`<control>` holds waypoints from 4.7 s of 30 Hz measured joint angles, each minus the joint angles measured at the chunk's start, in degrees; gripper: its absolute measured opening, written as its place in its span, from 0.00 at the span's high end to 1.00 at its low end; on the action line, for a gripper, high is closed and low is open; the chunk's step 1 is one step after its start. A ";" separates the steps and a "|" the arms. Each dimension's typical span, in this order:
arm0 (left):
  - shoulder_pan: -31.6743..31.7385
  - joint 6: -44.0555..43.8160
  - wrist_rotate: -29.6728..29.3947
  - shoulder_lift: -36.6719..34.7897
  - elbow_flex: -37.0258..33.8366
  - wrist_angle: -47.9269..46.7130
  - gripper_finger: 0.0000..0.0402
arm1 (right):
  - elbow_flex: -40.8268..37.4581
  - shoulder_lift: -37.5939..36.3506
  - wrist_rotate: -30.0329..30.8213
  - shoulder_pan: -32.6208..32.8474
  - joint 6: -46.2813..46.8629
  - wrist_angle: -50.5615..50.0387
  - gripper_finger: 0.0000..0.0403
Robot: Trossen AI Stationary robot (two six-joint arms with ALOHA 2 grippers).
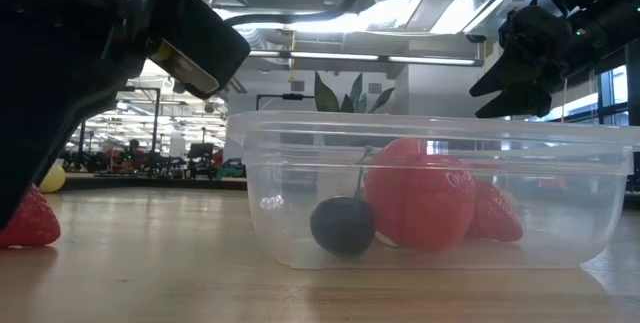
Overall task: Pick and placing Produce into tupperware
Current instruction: Put the red strawberry in the bin, then put the pink peach in the bin
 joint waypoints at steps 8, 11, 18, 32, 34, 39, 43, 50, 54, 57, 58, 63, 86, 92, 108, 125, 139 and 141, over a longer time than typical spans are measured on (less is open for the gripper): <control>0.54 2.08 0.06 -0.16 0.02 0.01 0.71 | 0.00 0.00 0.01 -0.01 0.11 0.00 0.23; 0.93 3.14 0.13 -1.10 0.02 0.00 0.70 | 0.02 0.00 0.02 -0.01 0.11 0.00 0.23; 1.96 3.41 -1.55 -7.07 0.02 -0.19 0.69 | 0.01 -0.01 0.00 -0.01 0.06 0.00 0.23; 7.97 23.24 -8.47 -14.72 0.15 33.79 0.68 | 0.01 -0.02 0.01 0.00 0.35 0.48 0.23; 9.11 25.92 -8.65 -13.85 0.10 34.08 0.70 | 0.00 -0.02 0.02 -0.01 0.35 0.51 0.23; 10.84 31.13 -8.37 -10.54 0.04 34.16 0.71 | 0.02 -0.02 0.01 0.00 0.45 0.50 0.23; 10.76 31.41 -6.28 -7.34 0.04 34.58 0.67 | 0.01 -0.02 0.02 0.00 0.45 0.49 0.23; 10.35 30.01 -5.10 -4.64 0.04 34.10 0.69 | 0.00 0.00 0.02 0.00 0.44 0.48 0.23; 10.39 30.23 -5.08 -4.15 -0.02 33.88 0.70 | 0.02 0.00 0.02 -0.01 0.50 0.48 0.23; 10.39 30.36 -5.08 -4.26 0.00 34.07 0.65 | 0.02 0.00 0.02 -0.01 0.55 0.48 0.23; 10.39 30.36 -5.08 -4.24 0.00 34.01 0.64 | 0.02 0.00 0.01 -0.01 0.55 0.48 0.23; 10.37 30.33 -5.06 -4.26 0.00 34.00 0.56 | 0.02 0.00 0.02 -0.01 0.52 0.48 0.23; 8.21 33.15 -1.85 -11.48 0.07 23.38 0.50 | 0.02 0.00 0.02 0.00 0.01 -0.39 0.23; 7.04 33.32 4.47 -14.24 0.07 18.51 0.37 | 0.01 0.01 0.02 -0.01 -1.78 -0.85 0.23; 2.01 27.75 3.59 -16.00 0.04 -15.46 0.28 | 0.00 0.02 0.09 -0.01 -4.35 -0.87 0.23; -8.85 26.23 0.92 -15.96 -13.49 -14.02 0.32 | 0.00 0.02 0.09 -0.01 -5.62 -0.74 0.23; -14.37 26.95 -6.69 -15.96 -17.50 -13.20 0.38 | 0.01 0.00 0.07 -0.01 -5.55 -0.50 0.23; -14.39 27.36 -6.68 -15.96 -17.80 -11.80 0.38 | 0.02 0.00 0.06 -0.01 -5.55 -0.50 0.23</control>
